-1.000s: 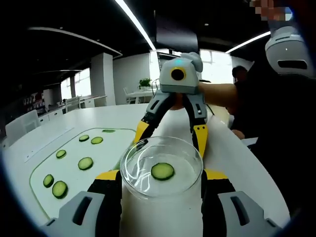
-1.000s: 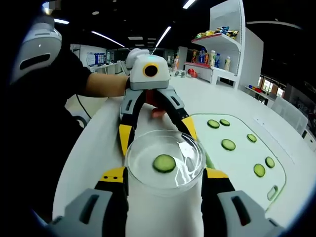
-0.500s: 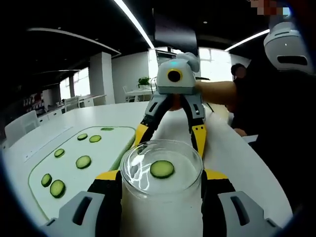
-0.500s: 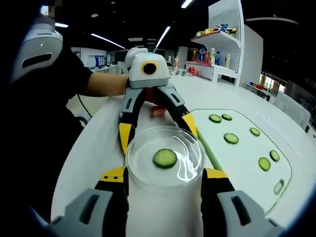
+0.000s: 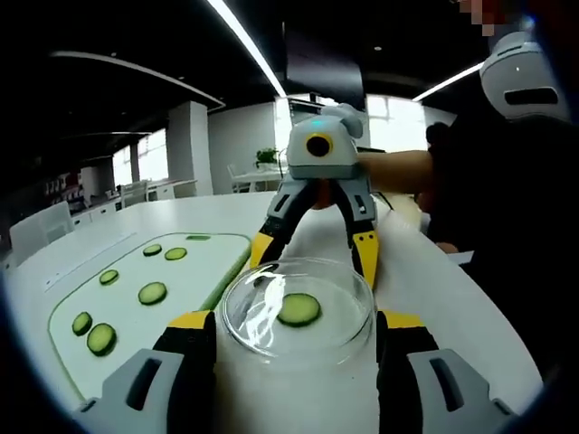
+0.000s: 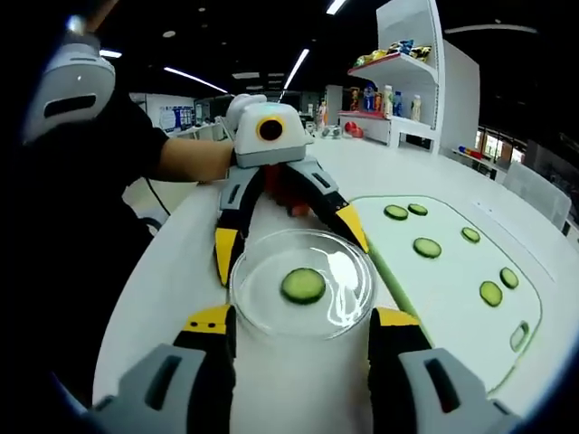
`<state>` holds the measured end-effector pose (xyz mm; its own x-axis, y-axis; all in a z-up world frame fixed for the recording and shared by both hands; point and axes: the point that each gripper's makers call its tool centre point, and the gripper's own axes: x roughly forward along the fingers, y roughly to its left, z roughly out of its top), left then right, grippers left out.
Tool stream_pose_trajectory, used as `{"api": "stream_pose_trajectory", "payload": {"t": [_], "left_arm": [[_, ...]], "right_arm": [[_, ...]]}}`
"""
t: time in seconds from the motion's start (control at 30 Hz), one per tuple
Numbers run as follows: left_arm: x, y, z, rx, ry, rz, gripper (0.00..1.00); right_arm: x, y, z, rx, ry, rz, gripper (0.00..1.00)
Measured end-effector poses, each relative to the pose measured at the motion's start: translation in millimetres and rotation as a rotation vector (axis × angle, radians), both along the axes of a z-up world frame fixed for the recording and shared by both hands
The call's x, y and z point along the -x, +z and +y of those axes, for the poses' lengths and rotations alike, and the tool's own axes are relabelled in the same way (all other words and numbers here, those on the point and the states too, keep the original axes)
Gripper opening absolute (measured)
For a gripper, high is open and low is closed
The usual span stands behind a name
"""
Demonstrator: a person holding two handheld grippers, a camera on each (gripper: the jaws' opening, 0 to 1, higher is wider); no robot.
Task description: Open the petri dish lid, add cucumber slices into the petri dish, and close the lid
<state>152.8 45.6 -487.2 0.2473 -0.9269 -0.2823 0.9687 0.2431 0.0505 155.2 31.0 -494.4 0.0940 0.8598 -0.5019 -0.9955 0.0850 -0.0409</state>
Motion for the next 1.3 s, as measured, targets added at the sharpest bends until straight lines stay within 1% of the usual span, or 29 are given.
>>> {"api": "stream_pose_trajectory", "payload": {"t": [0.07,0.17,0.27,0.33,0.37,0.4,0.47,0.5,0.6,0.67,0.73,0.77,0.8,0.83,0.87,0.9,0.93,1.0,1.03,1.13,1.17,1.27,1.3], "left_arm": [[-0.4,0.6,1,0.001,0.007,-0.005,0.82],[0.0,1.6,0,0.005,0.012,-0.013,0.81],[0.8,2.5,1,0.006,0.019,-0.019,0.8],[-3.5,4.3,3,0.016,0.054,-0.041,0.8],[-6.9,6.3,4,0.024,0.079,-0.065,0.79],[-7.5,7.0,4,0.026,0.085,-0.08,0.78],[-3.3,6.8,6,0.021,0.079,-0.069,0.79],[-1.5,7.6,7,0.022,0.08,-0.065,0.79],[5.7,12.8,14,0.034,0.093,-0.043,0.82],[9.9,18.0,21,0.056,0.117,-0.032,0.82],[10.4,22.9,30,0.076,0.171,-0.024,0.82],[9.0,24.9,36,0.08,0.208,-0.032,0.83],[10.5,25.2,40,0.084,0.235,-0.029,0.85],[17.0,23.9,40,0.089,0.232,-0.019,0.89],[21.0,21.8,42,0.088,0.25,-0.011,0.92],[24.3,19.3,45,0.073,0.267,-0.023,0.94],[27.8,17.3,48,0.048,0.28,-0.042,0.95],[29.4,18.2,55,0.028,0.321,-0.07,0.95],[30.7,19.7,58,0.033,0.338,-0.066,0.95],[32.1,28.8,67,0.056,0.38,-0.047,0.95],[33.1,29.9,69,0.054,0.382,-0.041,0.95],[35.2,31.2,72,0.027,0.4,-0.048,0.95],[35.9,31.6,72,0.011,0.407,-0.064,0.95]], "right_arm": [[0,-0.3,-1,-0.006,-0.003,0.0,0.57],[0,-0.8,-2,-0.029,-0.025,-0.002,0.58],[-3,-1.3,-5,-0.033,-0.053,-0.002,0.63],[-6,-1.8,-7,-0.038,-0.08,-0.004,0.67],[-8,-2.1,-9,-0.047,-0.093,-0.005,0.68],[-7,-2.2,-9,-0.057,-0.102,-0.006,0.68],[-7,-1.2,-6,-0.092,-0.141,-0.013,0.71],[-4,-1.5,-5,-0.104,-0.148,-0.013,0.72],[0,-0.6,-10,-0.11,-0.173,-0.019,0.76],[2,2.0,-17,-0.117,-0.195,-0.044,0.78],[7,6.2,-23,-0.137,-0.224,-0.044,0.82],[10,9.6,-26,-0.15,-0.238,-0.045,0.85],[13,14.1,-28,-0.169,-0.251,-0.044,0.88],[15,17.4,-29,-0.183,-0.264,-0.045,0.91],[16,23.9,-33,-0.2,-0.291,-0.059,0.93],[17,26.0,-34,-0.207,-0.298,-0.065,0.95],[15,34.8,-37,-0.235,-0.325,-0.099,0.97],[10,42.4,-50,-0.235,-0.386,-0.14,0.97],[9,45.8,-54,-0.24,-0.407,-0.145,0.97],[8,54.6,-65,-0.253,-0.449,-0.152,0.97],[8,55.6,-66,-0.254,-0.454,-0.152,0.97],[7,67.1,-74,-0.288,-0.493,-0.152,0.97],[8,69.9,-76,-0.304,-0.498,-0.137,0.97]]}}
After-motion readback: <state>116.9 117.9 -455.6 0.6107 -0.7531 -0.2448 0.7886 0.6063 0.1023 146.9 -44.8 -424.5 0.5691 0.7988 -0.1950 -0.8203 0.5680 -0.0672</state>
